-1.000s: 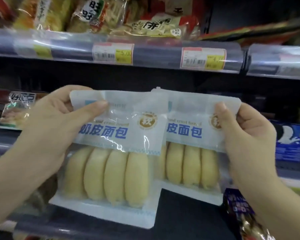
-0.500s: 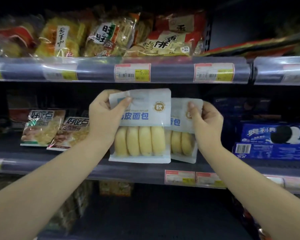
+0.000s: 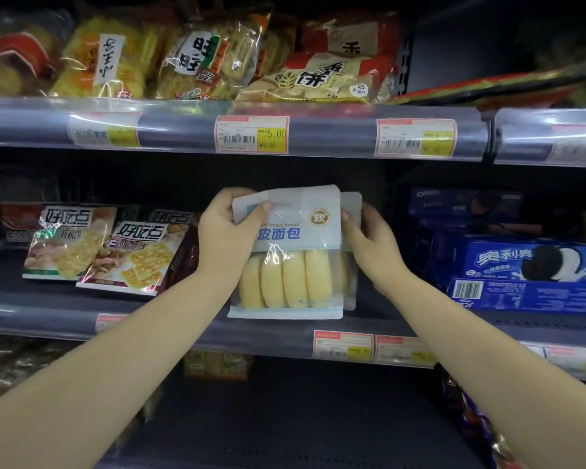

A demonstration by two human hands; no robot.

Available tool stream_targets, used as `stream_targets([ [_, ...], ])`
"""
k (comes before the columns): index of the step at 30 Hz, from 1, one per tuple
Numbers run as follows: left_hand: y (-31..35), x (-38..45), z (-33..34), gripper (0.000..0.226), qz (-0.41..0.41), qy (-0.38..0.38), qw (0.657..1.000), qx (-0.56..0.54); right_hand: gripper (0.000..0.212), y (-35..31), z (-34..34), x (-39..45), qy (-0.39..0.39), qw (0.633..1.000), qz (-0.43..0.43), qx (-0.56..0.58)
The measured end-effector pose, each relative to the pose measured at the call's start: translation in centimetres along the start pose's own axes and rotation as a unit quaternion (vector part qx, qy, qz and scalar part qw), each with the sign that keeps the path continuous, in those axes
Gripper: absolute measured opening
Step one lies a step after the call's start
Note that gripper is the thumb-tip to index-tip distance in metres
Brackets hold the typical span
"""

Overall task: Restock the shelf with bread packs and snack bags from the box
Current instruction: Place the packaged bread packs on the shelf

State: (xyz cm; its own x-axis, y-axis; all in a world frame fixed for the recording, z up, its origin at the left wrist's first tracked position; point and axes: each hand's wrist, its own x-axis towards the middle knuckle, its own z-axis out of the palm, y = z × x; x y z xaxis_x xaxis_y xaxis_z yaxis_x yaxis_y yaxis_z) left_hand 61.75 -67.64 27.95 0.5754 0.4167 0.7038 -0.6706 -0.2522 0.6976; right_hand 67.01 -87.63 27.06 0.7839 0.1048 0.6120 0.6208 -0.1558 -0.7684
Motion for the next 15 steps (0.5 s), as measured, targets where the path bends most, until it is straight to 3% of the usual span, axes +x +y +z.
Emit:
stream_targets([
  [2, -0.1, 0.1, 0.4, 0.022, 0.005, -0.010, 1.000, 0.004, 0.045, -0.3, -0.7, -0.2, -0.014, 1.000, 0.012, 0.004],
  [6, -0.3, 0.2, 1.5, 0.021, 0.005, 0.005, 1.000, 0.007, 0.051, -1.9, -1.4, -2.5, 0.071, 0.996, -0.046, -0.007],
  [9, -0.7, -0.5, 2.6, 0.022, 0.009, 0.003, 1.000, 0.004, 0.064, -2.6, -0.6, -5.7, 0.016, 0.994, -0.102, -0.038],
  [12, -0.4, -1.0, 3.4, 0.028, 0.027, -0.036, 0.998, 0.032, 0.070, -1.9, 0.4, -7.3, -0.010, 0.985, -0.125, -0.122],
  [15, 0.3, -1.4, 3.0, 0.052, 0.018, -0.104, 0.993, 0.060, 0.071, -0.9, 0.1, -7.4, 0.014, 0.980, -0.131, -0.147],
])
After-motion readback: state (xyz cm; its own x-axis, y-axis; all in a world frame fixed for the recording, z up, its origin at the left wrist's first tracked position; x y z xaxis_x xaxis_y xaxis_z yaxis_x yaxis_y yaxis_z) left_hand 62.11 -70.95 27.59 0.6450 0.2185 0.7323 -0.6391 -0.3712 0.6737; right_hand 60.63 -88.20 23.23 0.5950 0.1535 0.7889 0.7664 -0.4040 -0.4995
